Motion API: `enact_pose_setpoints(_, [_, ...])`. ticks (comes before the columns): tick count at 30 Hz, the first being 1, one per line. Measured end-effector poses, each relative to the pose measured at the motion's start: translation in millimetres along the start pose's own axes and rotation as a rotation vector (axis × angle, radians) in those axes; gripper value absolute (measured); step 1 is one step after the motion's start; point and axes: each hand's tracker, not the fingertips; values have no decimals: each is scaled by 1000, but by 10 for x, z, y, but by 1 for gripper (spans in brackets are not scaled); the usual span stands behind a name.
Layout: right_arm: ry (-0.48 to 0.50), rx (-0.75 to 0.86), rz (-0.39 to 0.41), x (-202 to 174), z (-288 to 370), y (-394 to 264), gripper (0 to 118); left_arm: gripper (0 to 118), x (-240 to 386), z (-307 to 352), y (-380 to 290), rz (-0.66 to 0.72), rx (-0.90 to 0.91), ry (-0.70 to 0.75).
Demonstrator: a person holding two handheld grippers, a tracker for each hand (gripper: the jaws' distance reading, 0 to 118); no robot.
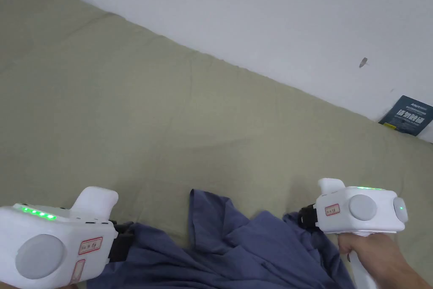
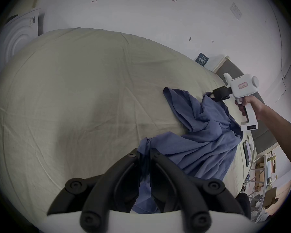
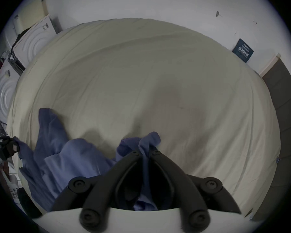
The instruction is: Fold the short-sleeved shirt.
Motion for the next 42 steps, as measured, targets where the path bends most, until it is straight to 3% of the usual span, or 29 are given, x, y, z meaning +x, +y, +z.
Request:
enact_pose_setpoints(4, [23, 150, -101, 98, 736, -93, 7, 8, -4, 145, 98, 83, 64, -49])
enact_pose_setpoints(12, [47, 448, -214, 483, 2434, -345, 7, 7, 521, 1193, 533, 39, 309, -32])
enact_pose_setpoints(19, [2, 743, -278, 812, 3955, -410, 7, 7, 755, 2392, 1391, 39, 576, -54])
enact_pose_setpoints(27, [-41, 1014, -384, 1117, 5072, -148, 7, 7, 1164, 3466, 2409, 65, 804, -20])
enact_pose_setpoints(34, [-31, 1063, -407, 1257, 5201, -43, 7, 7, 1255, 3572, 2823, 58, 857, 22])
enact_pose_setpoints(39, [-25, 1005, -433, 1210, 4567, -183, 7, 7, 1075, 2999, 2663, 91, 790, 8])
enact_pose_setpoints(42, [-18, 945, -500, 1184, 3973, -379, 7, 7, 955, 2448, 2396, 110, 723, 31])
